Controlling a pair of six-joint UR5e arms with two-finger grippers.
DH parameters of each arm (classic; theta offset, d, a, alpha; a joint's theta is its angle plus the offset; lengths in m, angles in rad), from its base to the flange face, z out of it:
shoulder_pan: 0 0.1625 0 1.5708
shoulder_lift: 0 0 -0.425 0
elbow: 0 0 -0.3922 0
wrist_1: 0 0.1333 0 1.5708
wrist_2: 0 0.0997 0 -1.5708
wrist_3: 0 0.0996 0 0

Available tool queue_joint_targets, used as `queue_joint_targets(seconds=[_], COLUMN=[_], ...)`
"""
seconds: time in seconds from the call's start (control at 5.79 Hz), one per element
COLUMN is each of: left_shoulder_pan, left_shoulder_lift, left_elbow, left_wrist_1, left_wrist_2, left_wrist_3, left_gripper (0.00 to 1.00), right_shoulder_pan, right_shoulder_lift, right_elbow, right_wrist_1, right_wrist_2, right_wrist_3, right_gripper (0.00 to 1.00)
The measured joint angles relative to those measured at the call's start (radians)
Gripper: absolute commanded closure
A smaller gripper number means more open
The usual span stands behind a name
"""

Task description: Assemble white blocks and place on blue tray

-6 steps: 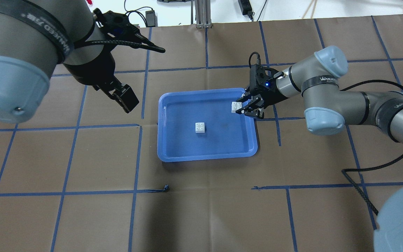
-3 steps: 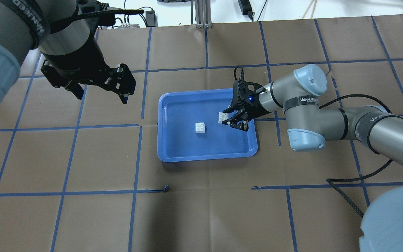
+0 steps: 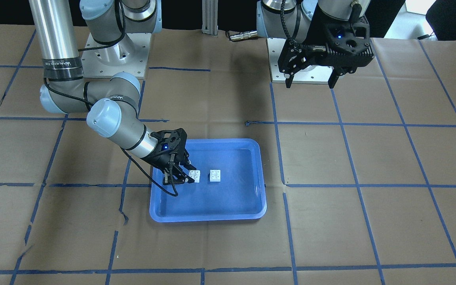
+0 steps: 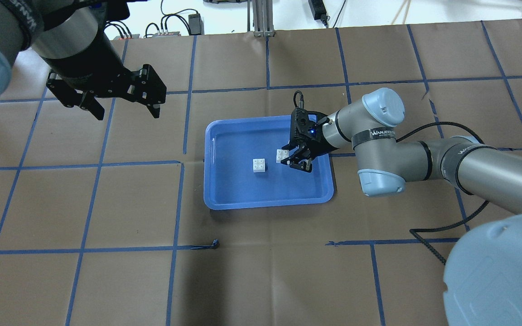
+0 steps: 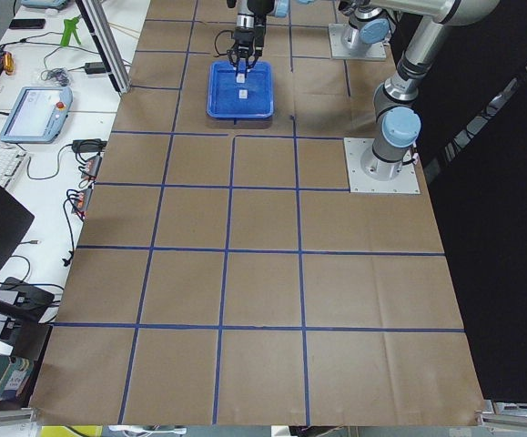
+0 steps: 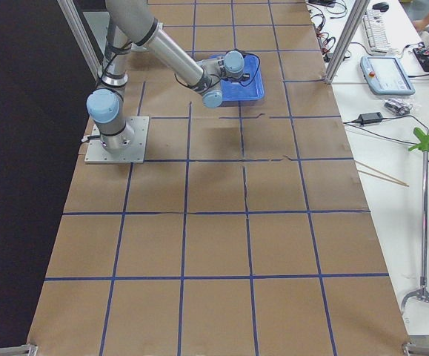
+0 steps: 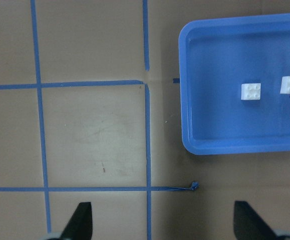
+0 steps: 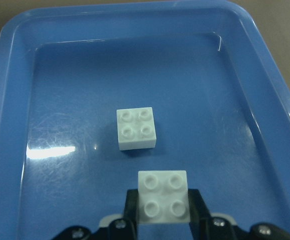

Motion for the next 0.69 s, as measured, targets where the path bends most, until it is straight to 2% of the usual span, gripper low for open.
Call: queue_joint_targets(seconds=[0.69], left_shoulder_pan=[0.016], left_shoulder_lift=[-0.052], left_elbow=[0.0], left_wrist_1=[0.149], left_wrist_2=[-0.02], left_wrist_3=[-0.001], left_gripper=[0.01], right_shoulder_pan=[0.023], right_shoulder_lift=[0.035], right_elbow=[-0.01], right_wrist_1=[-0.018], right_wrist_2=[0.008], right_wrist_3=[0.007], right_gripper=[0.7])
